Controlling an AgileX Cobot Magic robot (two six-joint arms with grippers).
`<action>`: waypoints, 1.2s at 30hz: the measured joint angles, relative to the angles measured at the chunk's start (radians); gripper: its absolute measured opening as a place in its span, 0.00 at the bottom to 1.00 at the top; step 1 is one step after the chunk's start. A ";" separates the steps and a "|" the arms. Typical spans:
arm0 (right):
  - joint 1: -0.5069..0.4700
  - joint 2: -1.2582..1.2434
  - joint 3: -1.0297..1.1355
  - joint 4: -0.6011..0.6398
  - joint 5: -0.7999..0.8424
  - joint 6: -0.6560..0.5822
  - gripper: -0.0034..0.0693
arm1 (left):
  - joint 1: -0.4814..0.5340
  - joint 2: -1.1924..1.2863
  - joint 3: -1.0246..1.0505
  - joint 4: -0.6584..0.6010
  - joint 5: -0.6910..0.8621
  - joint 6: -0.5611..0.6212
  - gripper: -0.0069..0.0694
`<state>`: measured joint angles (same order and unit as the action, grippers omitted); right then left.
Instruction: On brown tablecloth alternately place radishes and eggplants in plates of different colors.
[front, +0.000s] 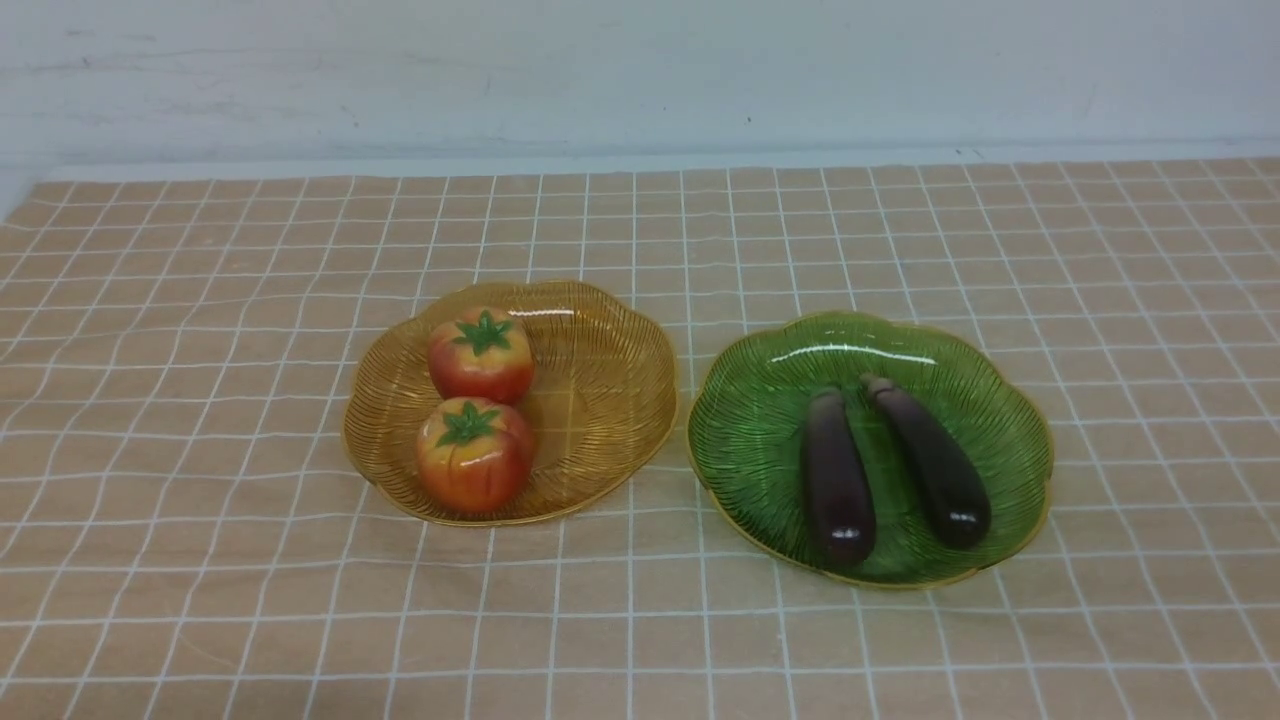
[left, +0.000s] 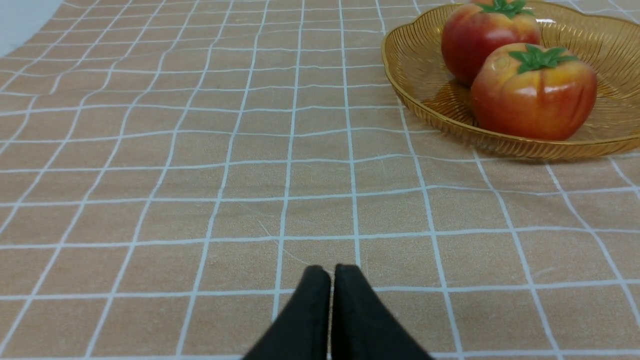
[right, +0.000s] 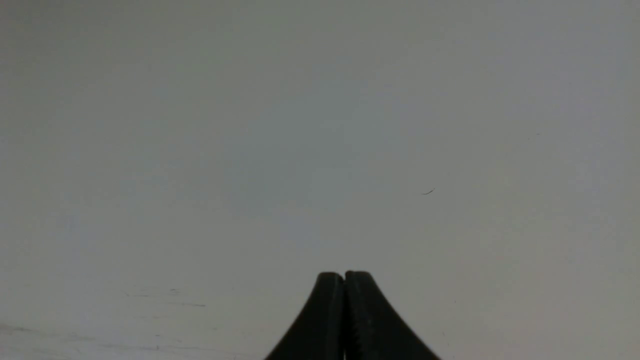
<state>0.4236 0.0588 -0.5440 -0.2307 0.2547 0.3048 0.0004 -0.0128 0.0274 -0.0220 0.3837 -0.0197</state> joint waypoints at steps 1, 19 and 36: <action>0.000 0.000 0.000 0.000 0.000 0.000 0.03 | 0.000 0.000 0.000 0.000 0.000 0.000 0.09; -0.208 -0.008 0.157 0.029 0.057 0.003 0.03 | 0.000 0.000 0.000 -0.001 0.000 0.000 0.09; -0.492 -0.068 0.571 0.072 0.128 -0.032 0.03 | 0.000 -0.001 0.000 -0.001 -0.001 0.000 0.09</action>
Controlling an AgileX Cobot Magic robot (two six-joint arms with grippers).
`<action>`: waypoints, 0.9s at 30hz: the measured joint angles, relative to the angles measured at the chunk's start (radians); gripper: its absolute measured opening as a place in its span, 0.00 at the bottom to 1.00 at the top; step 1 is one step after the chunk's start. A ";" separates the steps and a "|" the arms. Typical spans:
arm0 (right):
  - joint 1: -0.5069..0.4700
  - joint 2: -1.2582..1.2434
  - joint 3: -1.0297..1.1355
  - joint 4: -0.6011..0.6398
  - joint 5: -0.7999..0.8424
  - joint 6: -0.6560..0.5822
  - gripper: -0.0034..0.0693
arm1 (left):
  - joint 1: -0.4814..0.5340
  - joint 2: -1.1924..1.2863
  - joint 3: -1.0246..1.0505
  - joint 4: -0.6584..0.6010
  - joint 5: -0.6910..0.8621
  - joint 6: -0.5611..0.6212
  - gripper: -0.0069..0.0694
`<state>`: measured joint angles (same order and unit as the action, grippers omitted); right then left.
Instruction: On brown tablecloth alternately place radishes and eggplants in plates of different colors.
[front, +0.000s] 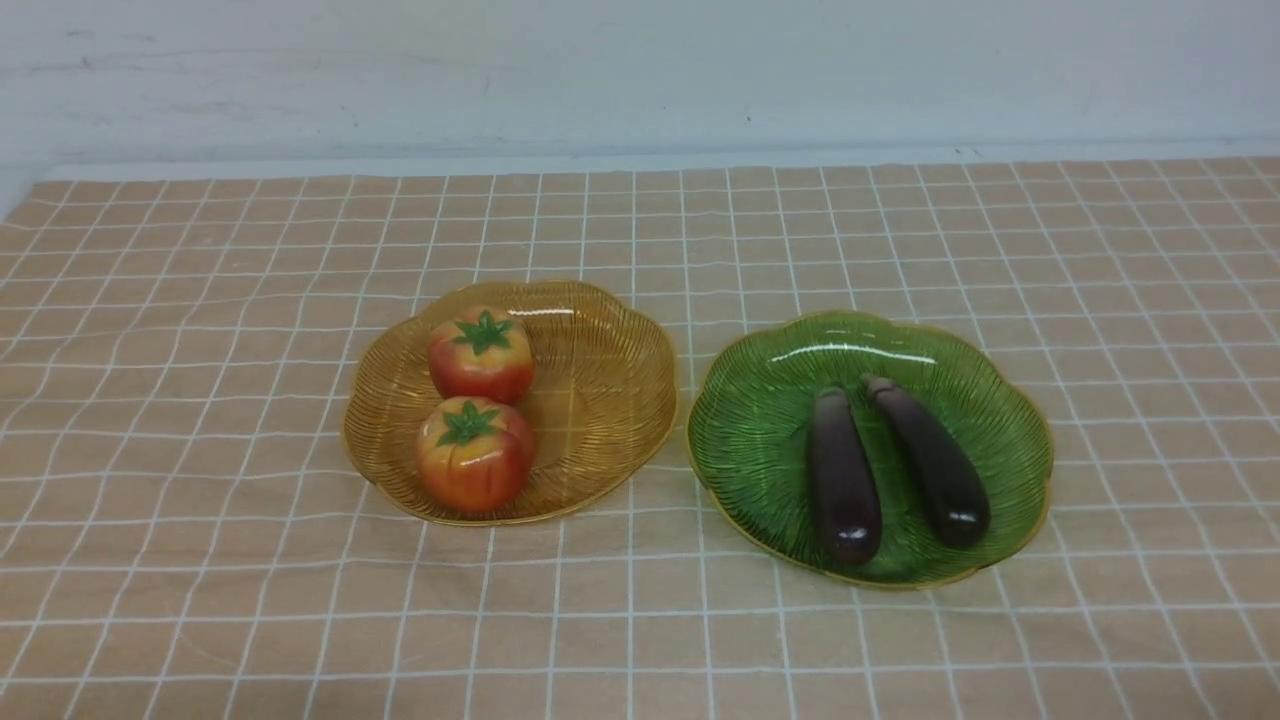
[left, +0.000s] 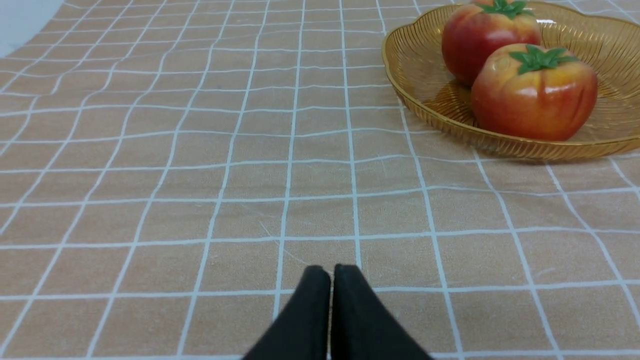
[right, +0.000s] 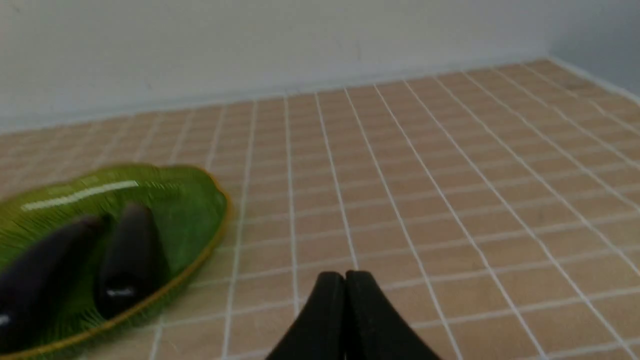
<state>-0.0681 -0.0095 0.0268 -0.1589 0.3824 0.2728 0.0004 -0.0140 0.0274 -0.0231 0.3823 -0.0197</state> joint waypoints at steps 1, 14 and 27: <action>0.006 0.000 0.000 0.000 0.001 -0.014 0.03 | 0.000 0.000 0.000 0.000 0.000 -0.001 0.09; 0.032 0.000 0.000 0.000 0.001 -0.066 0.03 | 0.000 0.000 0.000 0.000 0.000 -0.001 0.09; 0.032 0.000 0.000 0.000 0.001 -0.067 0.03 | 0.000 0.000 0.000 0.000 0.000 -0.001 0.09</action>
